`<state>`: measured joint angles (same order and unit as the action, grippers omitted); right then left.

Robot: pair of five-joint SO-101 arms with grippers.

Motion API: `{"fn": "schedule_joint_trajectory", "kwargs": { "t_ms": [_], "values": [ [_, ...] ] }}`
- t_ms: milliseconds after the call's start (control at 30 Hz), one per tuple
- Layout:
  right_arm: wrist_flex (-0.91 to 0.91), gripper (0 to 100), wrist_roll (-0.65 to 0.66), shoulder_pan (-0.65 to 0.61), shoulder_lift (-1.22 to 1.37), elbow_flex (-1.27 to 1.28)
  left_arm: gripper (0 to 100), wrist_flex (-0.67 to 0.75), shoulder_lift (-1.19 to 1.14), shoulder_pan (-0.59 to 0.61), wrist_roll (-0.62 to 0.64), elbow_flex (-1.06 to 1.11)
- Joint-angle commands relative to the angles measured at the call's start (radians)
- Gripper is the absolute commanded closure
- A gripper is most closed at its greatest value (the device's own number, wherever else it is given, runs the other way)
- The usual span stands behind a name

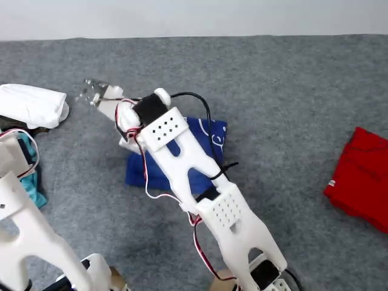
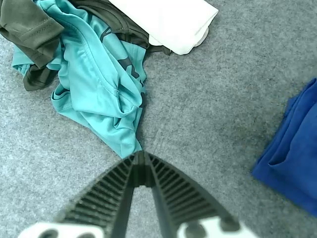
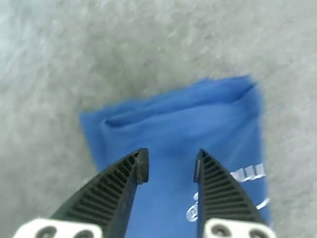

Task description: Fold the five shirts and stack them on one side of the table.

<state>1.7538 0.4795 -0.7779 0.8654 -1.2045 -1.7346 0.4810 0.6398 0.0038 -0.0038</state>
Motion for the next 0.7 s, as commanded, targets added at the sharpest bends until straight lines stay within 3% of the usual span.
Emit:
{"fn": "schedule_joint_trajectory", "kwargs": {
  "t_ms": [0, 667],
  "values": [
    [0.039, 82.9, -0.002, -0.021, -0.142, 0.186, 100, -0.018, 0.026, 0.0, 0.002, -0.002],
    [-0.133, 82.9, 0.028, -0.081, 0.045, 0.282, 100, -0.018, 0.026, 0.0, 0.002, -0.002]
  ]
}}
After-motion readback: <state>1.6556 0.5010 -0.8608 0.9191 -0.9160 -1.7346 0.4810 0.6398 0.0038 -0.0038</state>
